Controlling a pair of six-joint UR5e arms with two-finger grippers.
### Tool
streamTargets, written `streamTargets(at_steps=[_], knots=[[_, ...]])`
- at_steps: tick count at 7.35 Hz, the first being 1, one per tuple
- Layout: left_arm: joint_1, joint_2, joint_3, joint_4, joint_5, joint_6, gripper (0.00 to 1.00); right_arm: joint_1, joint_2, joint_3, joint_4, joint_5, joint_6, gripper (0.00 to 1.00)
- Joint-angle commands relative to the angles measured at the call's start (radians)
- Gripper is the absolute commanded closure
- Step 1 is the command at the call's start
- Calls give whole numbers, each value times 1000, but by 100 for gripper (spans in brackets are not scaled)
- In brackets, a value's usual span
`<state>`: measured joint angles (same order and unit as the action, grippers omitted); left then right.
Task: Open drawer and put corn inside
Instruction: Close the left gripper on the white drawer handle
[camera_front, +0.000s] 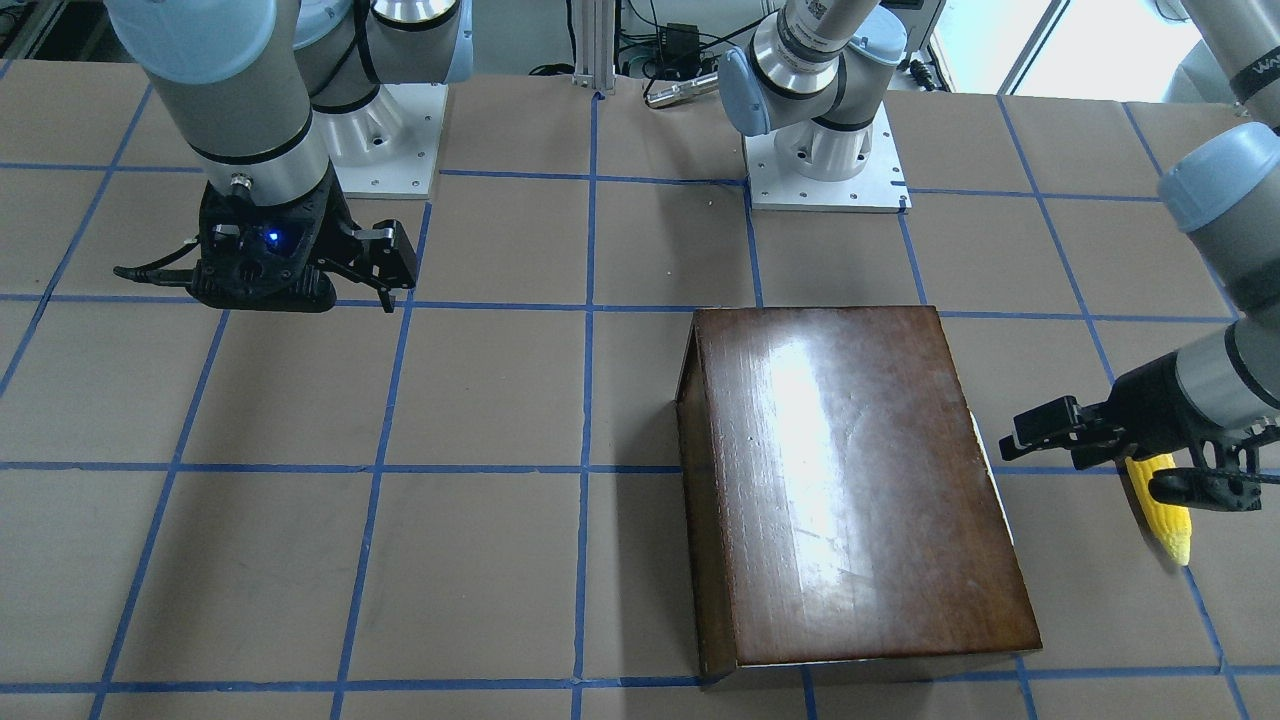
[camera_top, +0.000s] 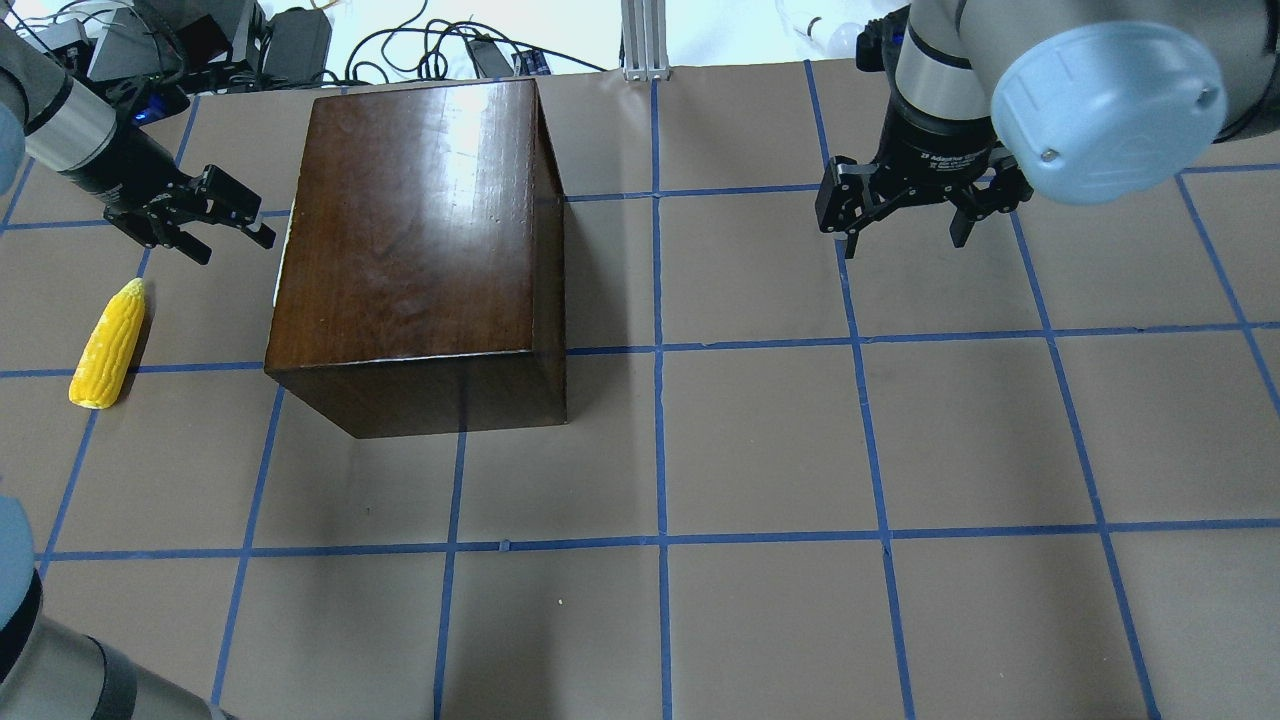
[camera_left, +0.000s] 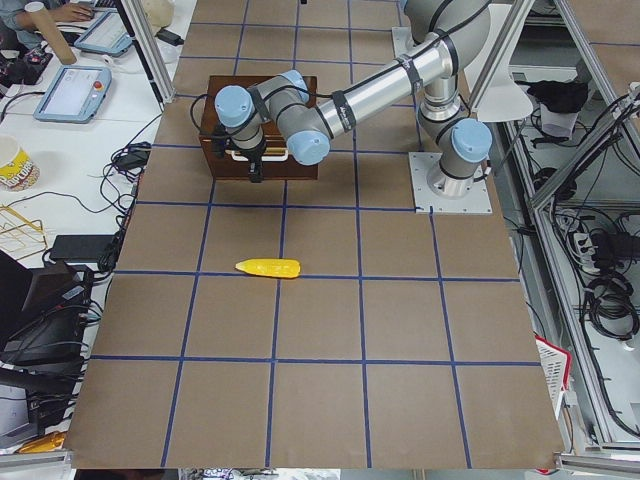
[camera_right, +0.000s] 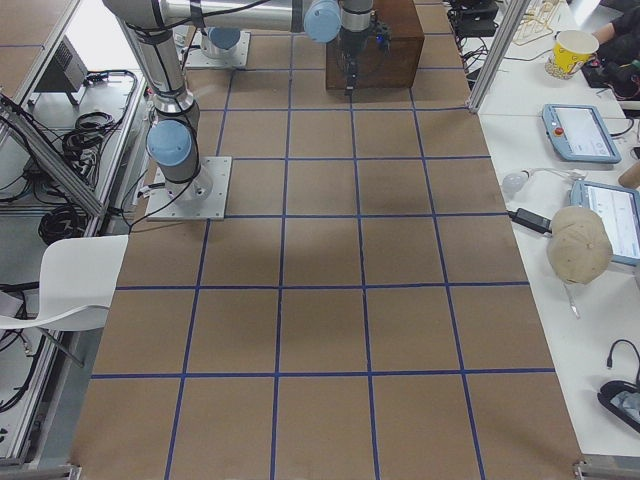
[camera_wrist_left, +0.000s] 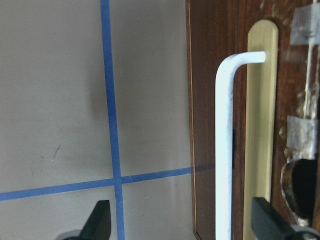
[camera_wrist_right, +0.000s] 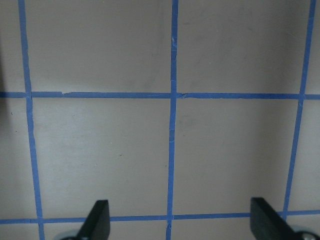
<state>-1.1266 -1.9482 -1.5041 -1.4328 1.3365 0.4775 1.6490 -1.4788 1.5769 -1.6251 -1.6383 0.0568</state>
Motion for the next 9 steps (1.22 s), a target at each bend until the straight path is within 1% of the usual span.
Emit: streamTargets(at_steps=[1,9], knots=[[1,-12,-1,0,-20,-2,0,0,0,0,1,0,0,0],[-1,-48,-21,18,-22,-51,0,0,0,0,1,2,0,0]])
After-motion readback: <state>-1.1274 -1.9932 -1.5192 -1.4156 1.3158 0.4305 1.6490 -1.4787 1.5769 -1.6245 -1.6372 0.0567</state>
